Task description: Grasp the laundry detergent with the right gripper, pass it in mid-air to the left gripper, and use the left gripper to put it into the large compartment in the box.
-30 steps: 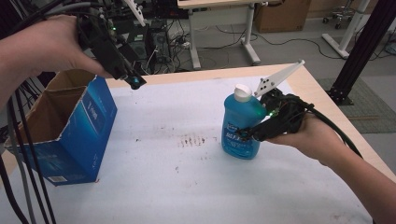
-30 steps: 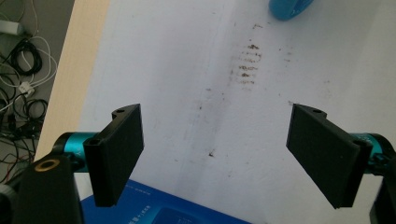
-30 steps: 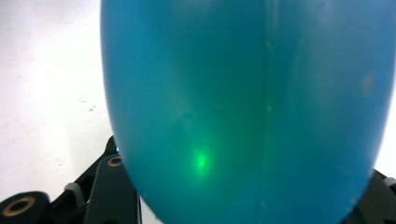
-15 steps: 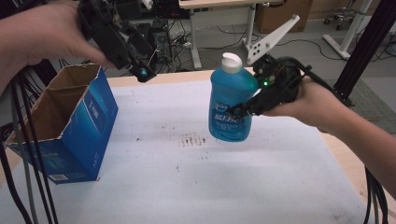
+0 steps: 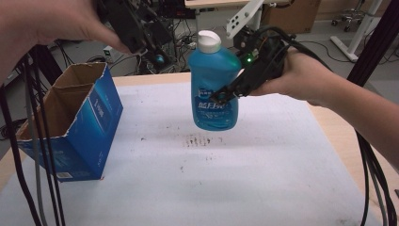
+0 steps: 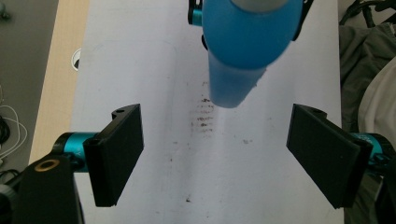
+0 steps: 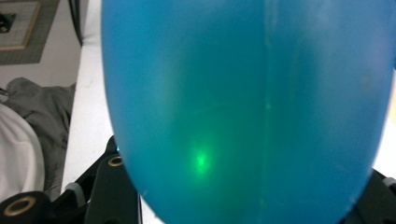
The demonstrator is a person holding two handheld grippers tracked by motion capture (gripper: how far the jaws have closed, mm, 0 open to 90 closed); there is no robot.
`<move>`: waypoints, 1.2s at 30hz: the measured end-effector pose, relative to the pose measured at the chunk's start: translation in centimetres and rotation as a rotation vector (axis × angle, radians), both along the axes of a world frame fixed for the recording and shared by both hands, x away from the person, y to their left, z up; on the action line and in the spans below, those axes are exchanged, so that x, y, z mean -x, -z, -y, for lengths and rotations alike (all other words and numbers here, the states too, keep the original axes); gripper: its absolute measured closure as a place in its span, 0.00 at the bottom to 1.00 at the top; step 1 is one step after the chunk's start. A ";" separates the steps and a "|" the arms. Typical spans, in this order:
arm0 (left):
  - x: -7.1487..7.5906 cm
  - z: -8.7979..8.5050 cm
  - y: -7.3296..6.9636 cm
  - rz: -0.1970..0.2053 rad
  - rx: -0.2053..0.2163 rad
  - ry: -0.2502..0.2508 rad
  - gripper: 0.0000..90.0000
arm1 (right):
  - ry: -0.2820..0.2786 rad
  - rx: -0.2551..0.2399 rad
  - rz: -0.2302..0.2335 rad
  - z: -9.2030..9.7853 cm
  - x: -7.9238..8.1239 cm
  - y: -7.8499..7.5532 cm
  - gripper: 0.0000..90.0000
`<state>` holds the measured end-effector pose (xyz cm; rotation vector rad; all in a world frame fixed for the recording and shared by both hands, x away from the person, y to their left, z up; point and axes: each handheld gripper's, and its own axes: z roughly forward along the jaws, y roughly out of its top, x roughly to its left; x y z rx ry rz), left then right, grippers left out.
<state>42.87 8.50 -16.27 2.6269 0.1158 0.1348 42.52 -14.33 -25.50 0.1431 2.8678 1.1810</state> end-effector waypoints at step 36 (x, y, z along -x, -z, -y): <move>1.2 3.2 0.9 0.028 -0.141 0.089 0.25 | -0.111 0.068 -0.036 -5.1 -0.2 -1.4 0.50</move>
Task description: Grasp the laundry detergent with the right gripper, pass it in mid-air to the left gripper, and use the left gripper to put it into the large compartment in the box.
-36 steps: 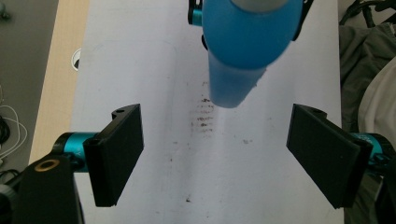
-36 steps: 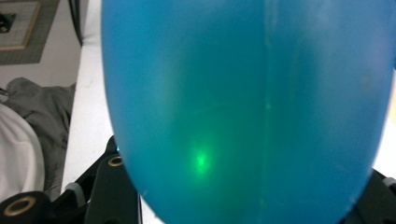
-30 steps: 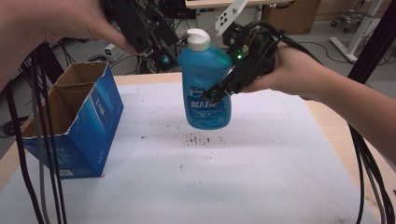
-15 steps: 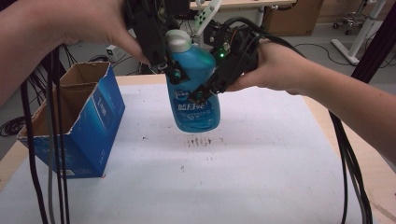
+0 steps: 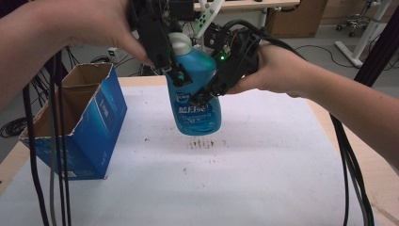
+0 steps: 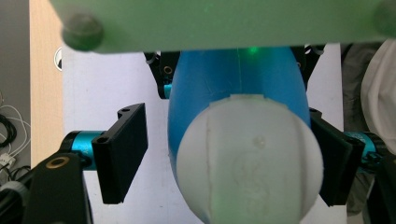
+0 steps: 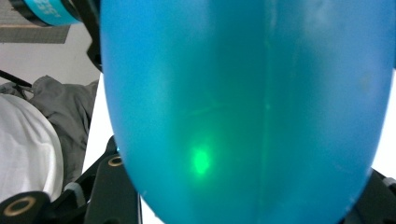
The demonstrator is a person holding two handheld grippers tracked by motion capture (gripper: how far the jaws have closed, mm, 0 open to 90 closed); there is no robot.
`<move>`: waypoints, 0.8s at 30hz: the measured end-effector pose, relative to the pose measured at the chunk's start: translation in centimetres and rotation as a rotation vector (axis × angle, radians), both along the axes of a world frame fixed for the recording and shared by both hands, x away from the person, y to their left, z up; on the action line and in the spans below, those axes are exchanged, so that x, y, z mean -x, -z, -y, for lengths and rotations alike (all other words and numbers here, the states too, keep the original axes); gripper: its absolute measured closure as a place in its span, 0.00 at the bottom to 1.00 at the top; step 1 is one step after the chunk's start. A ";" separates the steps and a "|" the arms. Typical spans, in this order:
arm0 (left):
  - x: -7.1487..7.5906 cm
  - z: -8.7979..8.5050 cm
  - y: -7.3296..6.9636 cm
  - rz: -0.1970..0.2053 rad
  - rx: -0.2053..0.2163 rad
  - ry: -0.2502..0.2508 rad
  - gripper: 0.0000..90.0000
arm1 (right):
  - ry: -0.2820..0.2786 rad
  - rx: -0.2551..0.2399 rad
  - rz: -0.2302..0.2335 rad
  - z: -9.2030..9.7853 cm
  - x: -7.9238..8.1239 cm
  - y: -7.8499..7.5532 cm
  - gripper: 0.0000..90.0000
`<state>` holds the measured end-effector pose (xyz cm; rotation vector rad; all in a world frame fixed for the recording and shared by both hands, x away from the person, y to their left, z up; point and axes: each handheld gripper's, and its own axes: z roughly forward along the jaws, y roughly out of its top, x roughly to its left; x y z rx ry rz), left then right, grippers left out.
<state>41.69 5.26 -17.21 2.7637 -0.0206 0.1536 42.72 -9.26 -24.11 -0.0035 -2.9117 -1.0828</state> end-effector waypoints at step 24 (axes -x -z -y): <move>-0.1 0.3 0.0 0.004 -0.010 0.002 0.37 | 0.019 -0.007 0.001 0.3 -0.2 -0.1 0.50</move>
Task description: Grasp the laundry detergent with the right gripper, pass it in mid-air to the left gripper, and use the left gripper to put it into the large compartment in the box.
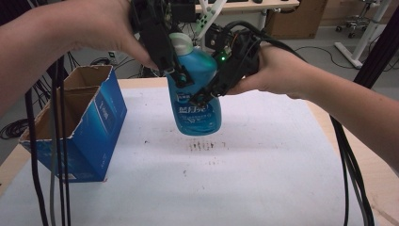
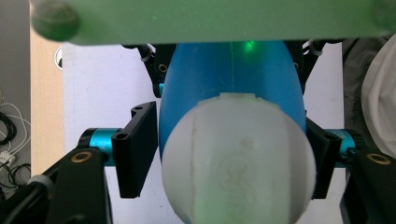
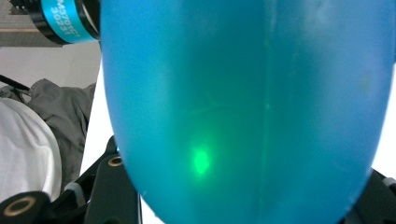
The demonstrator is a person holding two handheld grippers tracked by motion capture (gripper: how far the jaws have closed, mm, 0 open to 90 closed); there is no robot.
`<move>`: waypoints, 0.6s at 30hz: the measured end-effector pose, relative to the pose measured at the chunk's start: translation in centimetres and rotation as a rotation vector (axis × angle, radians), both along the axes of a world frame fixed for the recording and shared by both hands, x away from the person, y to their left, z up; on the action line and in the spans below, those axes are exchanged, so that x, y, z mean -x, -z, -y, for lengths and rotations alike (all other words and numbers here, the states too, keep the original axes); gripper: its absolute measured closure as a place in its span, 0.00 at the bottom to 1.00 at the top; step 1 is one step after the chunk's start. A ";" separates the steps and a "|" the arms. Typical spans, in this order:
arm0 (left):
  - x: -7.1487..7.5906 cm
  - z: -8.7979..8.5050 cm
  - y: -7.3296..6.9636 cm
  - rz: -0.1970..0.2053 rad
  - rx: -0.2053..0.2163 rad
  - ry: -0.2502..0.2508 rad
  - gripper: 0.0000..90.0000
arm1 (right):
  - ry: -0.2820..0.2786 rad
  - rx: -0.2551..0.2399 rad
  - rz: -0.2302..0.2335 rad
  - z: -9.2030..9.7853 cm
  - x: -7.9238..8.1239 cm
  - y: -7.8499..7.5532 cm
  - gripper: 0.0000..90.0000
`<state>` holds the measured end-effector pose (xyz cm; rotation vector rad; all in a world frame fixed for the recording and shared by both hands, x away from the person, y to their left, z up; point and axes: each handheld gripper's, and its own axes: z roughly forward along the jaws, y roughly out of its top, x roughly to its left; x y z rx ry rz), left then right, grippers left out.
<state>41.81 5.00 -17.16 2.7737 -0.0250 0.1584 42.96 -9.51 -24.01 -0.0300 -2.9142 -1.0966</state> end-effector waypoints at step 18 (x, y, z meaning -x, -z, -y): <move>0.0 0.1 0.1 -0.002 -0.007 -0.006 0.42 | -0.002 -0.006 0.010 0.0 -0.2 0.0 0.50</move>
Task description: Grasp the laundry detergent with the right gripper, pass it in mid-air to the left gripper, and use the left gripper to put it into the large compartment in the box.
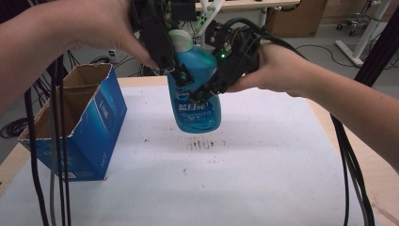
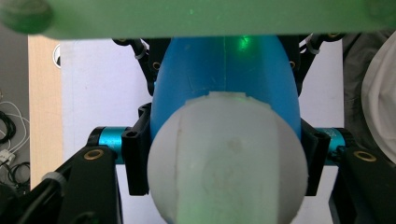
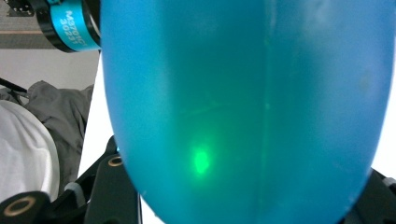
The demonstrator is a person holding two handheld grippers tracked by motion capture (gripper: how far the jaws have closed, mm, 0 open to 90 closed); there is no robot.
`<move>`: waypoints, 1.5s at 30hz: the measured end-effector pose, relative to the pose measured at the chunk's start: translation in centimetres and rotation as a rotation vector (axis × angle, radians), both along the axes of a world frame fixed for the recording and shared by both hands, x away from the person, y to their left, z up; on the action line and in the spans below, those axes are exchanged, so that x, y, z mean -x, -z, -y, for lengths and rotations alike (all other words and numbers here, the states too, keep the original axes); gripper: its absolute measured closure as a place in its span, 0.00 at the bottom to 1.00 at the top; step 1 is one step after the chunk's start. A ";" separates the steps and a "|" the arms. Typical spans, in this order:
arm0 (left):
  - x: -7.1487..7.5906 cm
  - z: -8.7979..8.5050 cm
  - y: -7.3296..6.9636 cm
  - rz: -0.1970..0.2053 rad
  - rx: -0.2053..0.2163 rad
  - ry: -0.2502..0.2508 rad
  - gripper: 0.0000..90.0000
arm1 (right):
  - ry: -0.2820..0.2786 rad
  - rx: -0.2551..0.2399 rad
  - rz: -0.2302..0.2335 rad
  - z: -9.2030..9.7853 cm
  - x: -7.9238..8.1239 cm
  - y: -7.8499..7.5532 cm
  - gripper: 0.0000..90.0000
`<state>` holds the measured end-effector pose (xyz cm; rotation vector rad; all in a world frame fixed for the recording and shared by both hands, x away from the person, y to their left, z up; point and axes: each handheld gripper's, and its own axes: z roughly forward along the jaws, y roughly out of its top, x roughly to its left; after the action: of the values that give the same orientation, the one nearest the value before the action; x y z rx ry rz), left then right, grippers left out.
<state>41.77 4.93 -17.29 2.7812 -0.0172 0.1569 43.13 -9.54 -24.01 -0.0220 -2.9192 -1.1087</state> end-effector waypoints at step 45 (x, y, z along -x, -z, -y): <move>0.2 -3.7 -1.3 -0.039 0.036 -0.112 0.43 | 0.099 -0.052 -0.047 2.4 -0.9 0.3 0.13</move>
<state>41.56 8.65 -15.97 2.7493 0.1494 0.1294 44.06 -11.96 -24.29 -0.1917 -2.8750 -1.1793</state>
